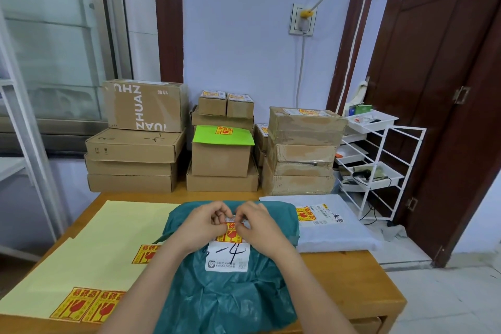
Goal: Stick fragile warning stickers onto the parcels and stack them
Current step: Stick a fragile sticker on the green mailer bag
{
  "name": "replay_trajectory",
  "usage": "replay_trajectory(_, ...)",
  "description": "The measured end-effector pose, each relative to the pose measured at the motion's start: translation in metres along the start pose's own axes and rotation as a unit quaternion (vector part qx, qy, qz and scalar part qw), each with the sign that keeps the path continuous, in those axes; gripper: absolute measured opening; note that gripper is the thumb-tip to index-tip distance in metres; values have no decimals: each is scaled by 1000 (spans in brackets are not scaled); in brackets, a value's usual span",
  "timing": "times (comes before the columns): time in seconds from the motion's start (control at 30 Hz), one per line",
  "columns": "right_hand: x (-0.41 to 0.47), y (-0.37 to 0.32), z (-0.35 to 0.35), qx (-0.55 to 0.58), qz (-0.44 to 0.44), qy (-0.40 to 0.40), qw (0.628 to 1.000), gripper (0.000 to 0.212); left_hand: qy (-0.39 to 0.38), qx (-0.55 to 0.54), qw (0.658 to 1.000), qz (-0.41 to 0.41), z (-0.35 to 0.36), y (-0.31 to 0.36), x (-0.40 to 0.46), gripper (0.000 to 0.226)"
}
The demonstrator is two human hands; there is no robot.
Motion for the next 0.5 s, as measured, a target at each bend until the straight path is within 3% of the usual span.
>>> replay_trajectory(0.5, 4, 4, 5, -31, -6, 13, 999, 10, 26, 56, 998, 21, 0, 8, -1, 28)
Point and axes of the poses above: each hand's wrist, its own x-axis towards the middle knuckle, its own z-axis out of the palm, y = z × x, the point moved 9 cm from there along x, towards the middle knuckle, and after that the axes turned 9 degrees about -y, right-handed, at the moved point
